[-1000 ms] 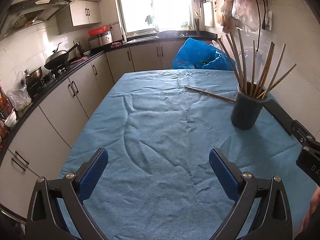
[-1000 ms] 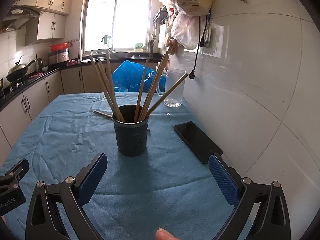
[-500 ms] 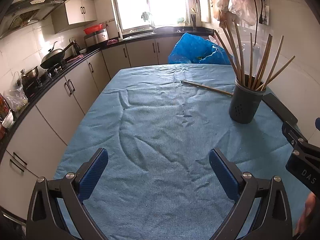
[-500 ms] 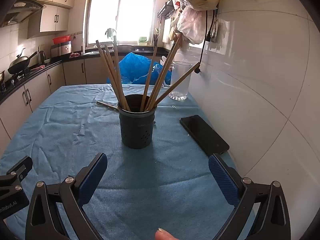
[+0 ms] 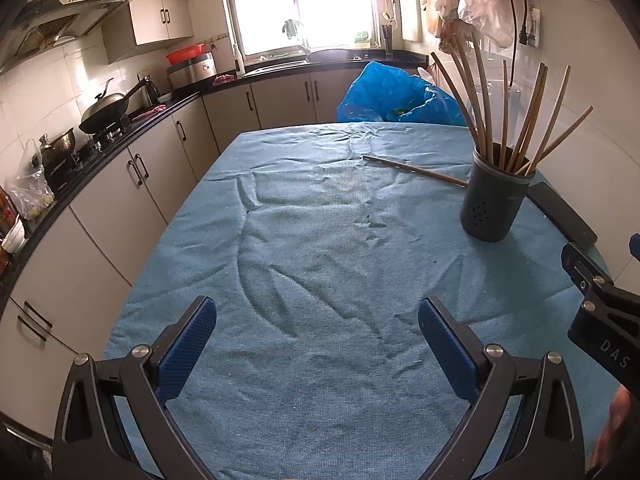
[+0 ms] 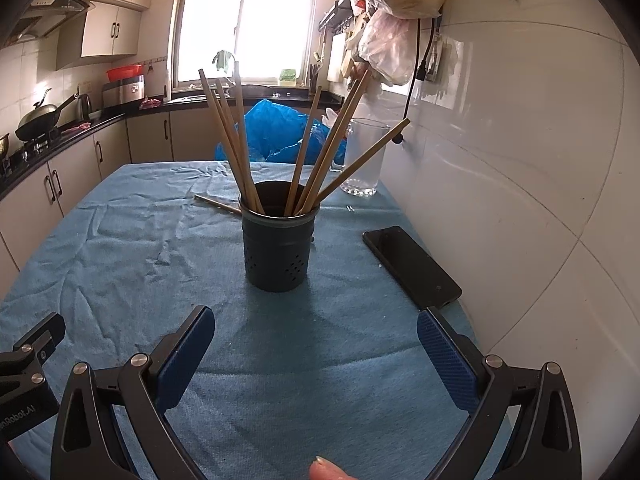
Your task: Organize utensils
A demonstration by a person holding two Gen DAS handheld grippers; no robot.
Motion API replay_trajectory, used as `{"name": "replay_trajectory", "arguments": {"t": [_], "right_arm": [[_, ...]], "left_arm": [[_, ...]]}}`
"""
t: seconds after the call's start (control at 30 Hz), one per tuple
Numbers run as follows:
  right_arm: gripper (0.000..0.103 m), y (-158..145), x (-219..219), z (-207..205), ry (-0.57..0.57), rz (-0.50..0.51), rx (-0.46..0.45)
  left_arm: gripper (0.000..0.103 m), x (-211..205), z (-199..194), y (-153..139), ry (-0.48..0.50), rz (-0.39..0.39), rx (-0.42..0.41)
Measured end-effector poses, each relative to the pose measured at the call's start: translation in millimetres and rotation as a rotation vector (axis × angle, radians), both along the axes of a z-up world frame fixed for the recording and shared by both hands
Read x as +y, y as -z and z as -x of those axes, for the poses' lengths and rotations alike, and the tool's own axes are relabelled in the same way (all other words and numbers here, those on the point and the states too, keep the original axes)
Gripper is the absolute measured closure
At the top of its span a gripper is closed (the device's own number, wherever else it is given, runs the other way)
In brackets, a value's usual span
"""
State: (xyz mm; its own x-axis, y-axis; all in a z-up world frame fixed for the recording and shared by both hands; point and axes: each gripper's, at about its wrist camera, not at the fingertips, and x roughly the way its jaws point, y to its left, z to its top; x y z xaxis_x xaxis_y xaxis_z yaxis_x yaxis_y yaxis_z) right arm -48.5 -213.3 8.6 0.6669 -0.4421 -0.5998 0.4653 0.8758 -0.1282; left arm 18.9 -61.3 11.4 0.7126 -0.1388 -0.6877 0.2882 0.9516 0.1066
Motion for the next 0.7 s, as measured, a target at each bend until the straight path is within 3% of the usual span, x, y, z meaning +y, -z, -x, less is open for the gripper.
{"name": "replay_trajectory", "arguments": {"t": [0.7], "right_arm": [[0.0,5.0,1.5,-0.7,-0.003,0.001,0.013]], "left_arm": [[0.002,0.9,-0.6,2.2,0.002,0.0,0.003]]}}
